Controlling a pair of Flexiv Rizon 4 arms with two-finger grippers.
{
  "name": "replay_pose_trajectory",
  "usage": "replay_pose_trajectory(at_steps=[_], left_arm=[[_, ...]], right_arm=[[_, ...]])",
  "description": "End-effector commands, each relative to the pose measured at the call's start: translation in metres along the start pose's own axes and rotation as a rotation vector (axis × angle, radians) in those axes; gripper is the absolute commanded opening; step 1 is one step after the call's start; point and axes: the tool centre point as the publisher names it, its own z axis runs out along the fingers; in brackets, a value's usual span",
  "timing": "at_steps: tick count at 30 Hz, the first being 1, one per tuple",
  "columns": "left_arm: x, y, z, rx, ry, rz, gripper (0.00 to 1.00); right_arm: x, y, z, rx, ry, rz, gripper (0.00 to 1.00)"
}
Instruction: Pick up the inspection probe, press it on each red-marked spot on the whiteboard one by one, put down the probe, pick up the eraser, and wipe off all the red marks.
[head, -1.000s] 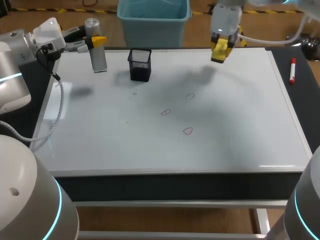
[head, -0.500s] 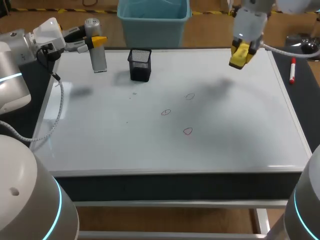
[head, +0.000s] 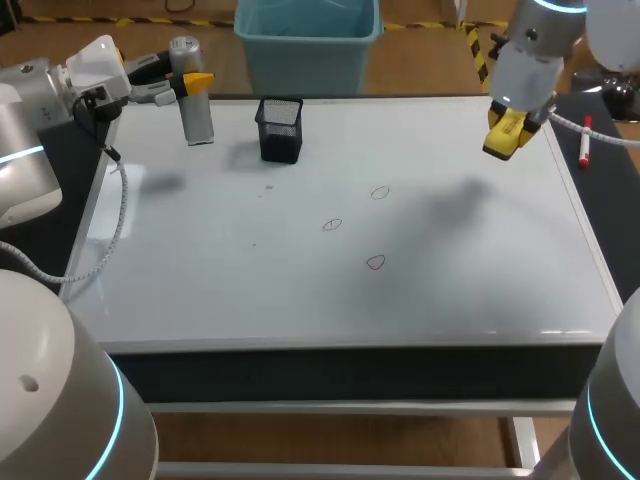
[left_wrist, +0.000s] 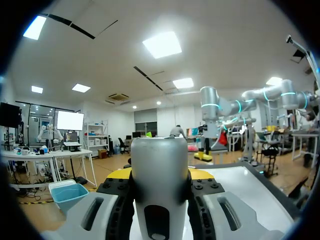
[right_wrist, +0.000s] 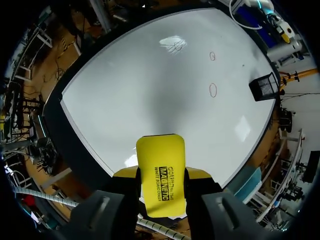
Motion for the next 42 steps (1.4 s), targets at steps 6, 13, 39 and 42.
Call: replay_pose_trajectory(at_steps=[6,13,39,42], left_arm=[[0.001,-0.001,0.000,0.001,-0.002,0.001,0.00],[0.001,-0.001,0.000,0.001,-0.002,0.001,0.00],[0.003,-0.007,0.038,0.004,0.104,0.021,0.00],[0.008,-0.014,0.069,0.012,0.178,0.043,0.00]], right_arm=[[0.002,0.001,0.006,-0.011,0.008,-0.017,0.00],[0.000,0.000,0.010,-0.017,0.027,-0.024,0.00],[-0.001,-0.001,0.006,-0.050,0.014,-0.020,0.00],[-0.001,-0.001,0.006,-0.050,0.014,-0.020,0.00]])
